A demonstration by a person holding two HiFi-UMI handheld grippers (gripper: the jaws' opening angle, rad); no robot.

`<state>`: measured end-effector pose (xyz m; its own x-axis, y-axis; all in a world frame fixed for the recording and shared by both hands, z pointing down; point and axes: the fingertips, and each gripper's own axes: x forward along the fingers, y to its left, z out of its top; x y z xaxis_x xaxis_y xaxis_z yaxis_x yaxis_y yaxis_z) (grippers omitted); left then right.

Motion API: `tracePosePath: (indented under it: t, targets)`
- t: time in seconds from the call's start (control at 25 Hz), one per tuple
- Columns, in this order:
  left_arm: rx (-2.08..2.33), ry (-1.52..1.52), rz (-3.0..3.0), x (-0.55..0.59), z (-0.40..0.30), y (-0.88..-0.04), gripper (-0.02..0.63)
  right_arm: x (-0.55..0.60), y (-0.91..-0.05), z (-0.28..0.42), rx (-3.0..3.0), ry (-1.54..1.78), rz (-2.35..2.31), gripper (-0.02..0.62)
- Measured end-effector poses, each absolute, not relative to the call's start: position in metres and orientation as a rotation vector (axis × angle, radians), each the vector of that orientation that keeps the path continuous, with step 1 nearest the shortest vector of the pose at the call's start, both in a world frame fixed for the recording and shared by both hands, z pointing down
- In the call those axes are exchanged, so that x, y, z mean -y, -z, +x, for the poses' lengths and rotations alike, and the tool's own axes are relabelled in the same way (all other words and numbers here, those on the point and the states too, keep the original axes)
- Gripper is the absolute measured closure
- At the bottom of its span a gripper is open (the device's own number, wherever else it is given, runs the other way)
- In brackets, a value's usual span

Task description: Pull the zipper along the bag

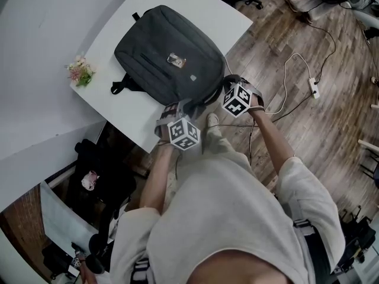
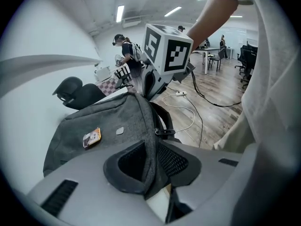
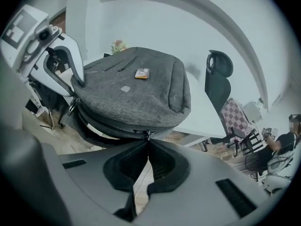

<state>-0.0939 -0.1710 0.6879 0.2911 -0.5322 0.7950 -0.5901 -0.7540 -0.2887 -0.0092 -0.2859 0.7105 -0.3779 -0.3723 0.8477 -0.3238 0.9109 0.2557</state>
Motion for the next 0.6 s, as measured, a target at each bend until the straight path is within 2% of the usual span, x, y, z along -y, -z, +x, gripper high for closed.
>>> tracePosePath:
  t: [0.08,0.6]
  targets:
    - [1.086,-1.460,2.474,0.173,-0.094,-0.687,0.518,0.280,-0.710,-0.010,1.982,0.053,0.506,0.578]
    - [1.086,-1.426,2.469,0.172,-0.094,-0.692,0.521,0.225,-0.707,-0.029,1.969,-0.025,0.445,0.577]
